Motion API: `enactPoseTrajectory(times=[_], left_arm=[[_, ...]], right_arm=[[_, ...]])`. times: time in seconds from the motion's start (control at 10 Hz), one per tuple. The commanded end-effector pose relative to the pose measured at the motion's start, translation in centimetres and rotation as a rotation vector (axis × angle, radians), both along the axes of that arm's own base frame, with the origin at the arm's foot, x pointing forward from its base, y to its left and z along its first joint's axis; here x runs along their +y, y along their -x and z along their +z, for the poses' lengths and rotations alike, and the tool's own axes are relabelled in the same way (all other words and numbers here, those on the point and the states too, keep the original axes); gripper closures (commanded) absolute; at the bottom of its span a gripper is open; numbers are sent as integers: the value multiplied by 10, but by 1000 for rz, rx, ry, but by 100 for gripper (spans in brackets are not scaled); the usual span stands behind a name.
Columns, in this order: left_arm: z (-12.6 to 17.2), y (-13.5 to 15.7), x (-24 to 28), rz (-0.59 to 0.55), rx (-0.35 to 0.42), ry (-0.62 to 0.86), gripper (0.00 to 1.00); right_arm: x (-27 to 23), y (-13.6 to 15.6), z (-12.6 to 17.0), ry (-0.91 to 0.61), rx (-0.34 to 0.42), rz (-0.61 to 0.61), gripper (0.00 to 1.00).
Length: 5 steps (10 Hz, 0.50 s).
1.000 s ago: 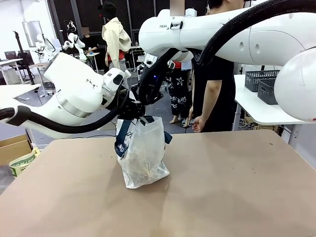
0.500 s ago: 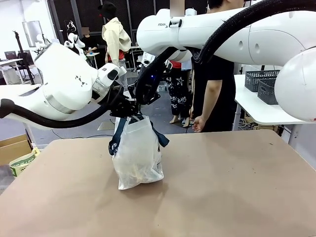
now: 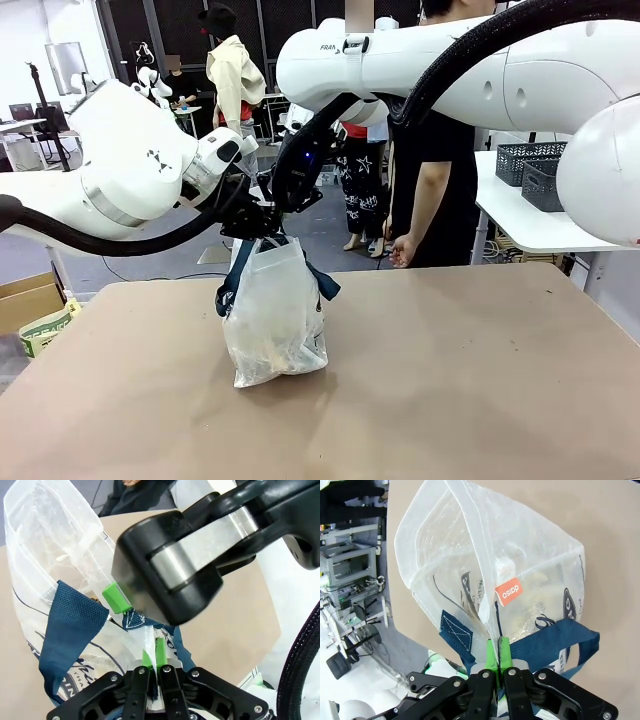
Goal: Transfer purchased items from the store into the shopping bag.
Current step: Move the Reusable shopping bag to the right side of the table.
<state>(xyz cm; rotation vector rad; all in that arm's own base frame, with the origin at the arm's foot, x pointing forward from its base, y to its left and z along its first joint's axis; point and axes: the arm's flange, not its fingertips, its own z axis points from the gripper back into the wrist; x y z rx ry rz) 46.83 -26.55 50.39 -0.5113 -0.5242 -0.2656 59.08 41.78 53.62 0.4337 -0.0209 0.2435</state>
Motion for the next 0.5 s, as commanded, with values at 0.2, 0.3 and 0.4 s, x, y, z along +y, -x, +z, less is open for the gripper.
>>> enactPoseTrajectory(times=[0.2, 0.3, 0.4], left_arm=[[2, -1, 2, 13, -6, 11, 100], [2, -1, 2, 13, -6, 11, 100], [2, -1, 2, 13, -6, 11, 100]], right_arm=[[-2, -2, 0, -9, 5, 4, 100], [-4, -2, 2, -39, 26, 14, 91], [-6, -2, 5, -52, 25, 21, 73]])
